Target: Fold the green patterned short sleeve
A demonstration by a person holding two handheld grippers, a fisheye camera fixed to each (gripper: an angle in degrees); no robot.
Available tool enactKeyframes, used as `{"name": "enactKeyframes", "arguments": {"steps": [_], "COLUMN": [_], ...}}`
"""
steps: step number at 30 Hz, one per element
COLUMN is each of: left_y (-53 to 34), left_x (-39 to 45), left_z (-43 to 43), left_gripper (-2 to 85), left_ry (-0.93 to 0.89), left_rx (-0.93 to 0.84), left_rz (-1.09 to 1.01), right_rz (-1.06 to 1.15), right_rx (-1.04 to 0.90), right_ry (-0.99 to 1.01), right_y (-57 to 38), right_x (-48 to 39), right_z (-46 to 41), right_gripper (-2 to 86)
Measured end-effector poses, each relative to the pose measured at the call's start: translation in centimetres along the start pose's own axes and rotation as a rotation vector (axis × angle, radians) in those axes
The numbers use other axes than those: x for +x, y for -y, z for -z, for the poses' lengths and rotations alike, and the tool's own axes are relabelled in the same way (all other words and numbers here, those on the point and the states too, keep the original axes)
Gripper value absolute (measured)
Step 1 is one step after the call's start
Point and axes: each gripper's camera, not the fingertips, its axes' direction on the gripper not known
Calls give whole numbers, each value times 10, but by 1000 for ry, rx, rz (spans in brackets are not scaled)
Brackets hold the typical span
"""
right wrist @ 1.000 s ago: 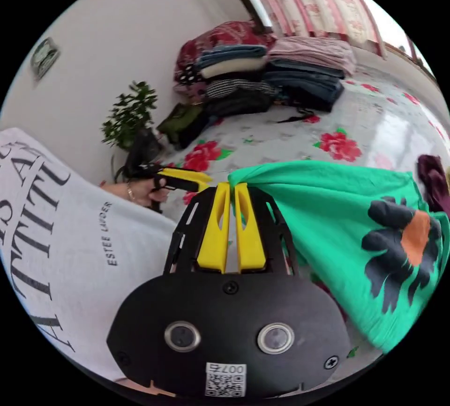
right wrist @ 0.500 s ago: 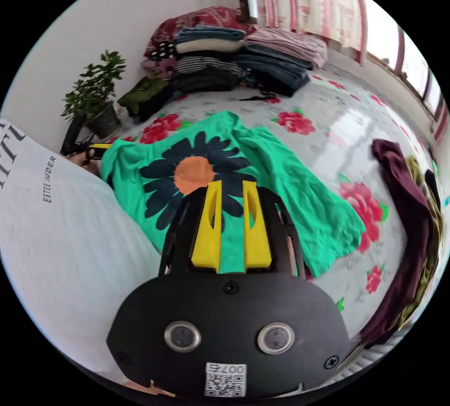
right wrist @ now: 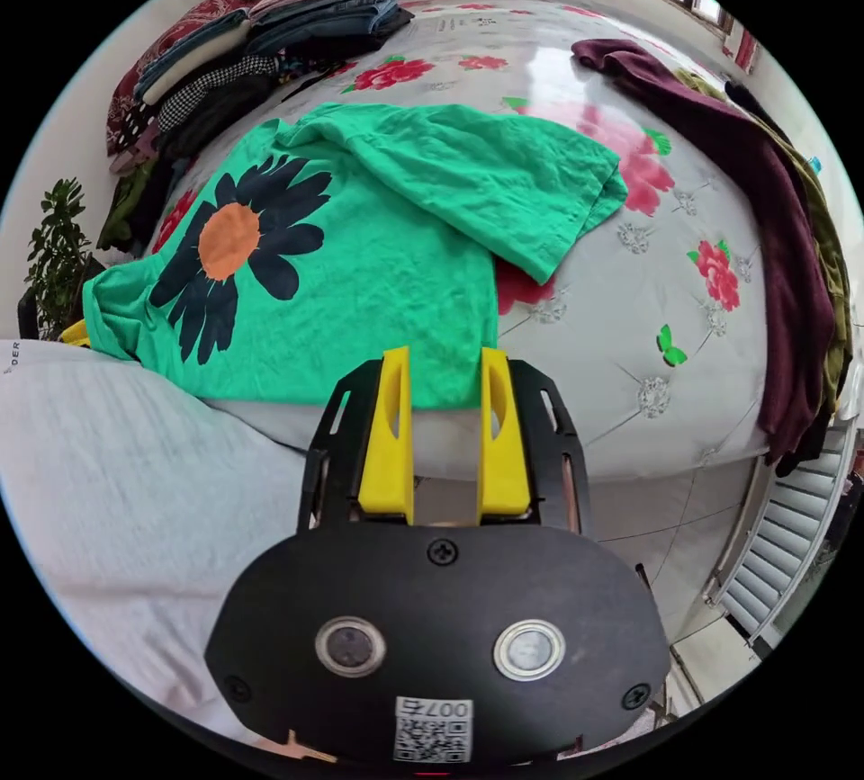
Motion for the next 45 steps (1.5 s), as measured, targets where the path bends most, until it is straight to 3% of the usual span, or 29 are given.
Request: {"name": "enactKeyframes", "arguments": {"steps": [3,7,13,17,25,29,30,32,35,39,45], "left_y": [8,44,65,32,-9,20,26,45,56,54,19], "left_x": [-2,-28,-91,-97,-53,-20,-18,-21,-29,-37,-43], "left_z": [-11,-3,48,74,59,52,50,42,64,120,235], "left_gripper": [40,-4,32,91,139,159,154,39,20,11,7], "left_ry": [-38,-29,20,127,105,167,180,285,209,166,8], "left_rx": [-28,58,360,436,231,253,247,137,181,273,639], "left_rz": [-23,100,567,662,504,307,284,316,305,287,252], "right_rz": [95,164,48,0,-95,-78,-64,-52,-46,116,258], "right_rx": [-56,136,472,495,213,219,224,201,112,287,572], "right_ry": [67,186,177,196,203,162,154,141,68,165,263], "right_y": [26,74,136,129,78,108,123,146,175,174,146], "right_x": [-5,-6,22,45,78,81,80,78,71,60,66], "right_z": [0,44,108,97,-27,-41,-44,-55,-59,30,214], "right_gripper": [14,7,36,57,75,75,70,57,23,4,3]}}
